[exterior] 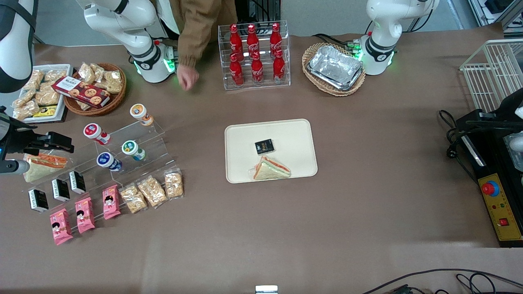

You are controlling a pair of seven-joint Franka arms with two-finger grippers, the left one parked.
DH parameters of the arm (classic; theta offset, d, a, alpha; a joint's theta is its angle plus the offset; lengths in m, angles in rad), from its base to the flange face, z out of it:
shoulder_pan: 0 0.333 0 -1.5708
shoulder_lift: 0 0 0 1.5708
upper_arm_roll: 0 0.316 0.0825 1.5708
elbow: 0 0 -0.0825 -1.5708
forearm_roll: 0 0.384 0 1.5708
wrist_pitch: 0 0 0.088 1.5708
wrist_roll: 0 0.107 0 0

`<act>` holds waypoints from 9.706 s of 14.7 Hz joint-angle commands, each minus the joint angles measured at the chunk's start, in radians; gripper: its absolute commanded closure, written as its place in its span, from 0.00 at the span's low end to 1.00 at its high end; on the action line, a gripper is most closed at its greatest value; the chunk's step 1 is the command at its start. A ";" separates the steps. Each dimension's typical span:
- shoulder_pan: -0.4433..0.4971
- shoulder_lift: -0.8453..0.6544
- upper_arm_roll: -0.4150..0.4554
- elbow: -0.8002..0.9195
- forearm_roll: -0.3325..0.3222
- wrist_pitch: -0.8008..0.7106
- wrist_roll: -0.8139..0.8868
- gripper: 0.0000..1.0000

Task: Place green gum on tray

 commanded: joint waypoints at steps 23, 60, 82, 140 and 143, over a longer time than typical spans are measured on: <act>0.060 -0.320 0.023 -0.816 0.016 0.613 0.093 0.00; 0.070 -0.284 0.028 -1.137 0.018 1.031 0.156 0.37; 0.066 -0.282 0.020 -0.772 0.018 0.554 0.153 0.00; 0.072 -0.202 0.031 -0.866 0.026 0.748 0.213 0.50; 0.073 -0.202 0.033 -0.679 0.027 0.498 0.218 0.52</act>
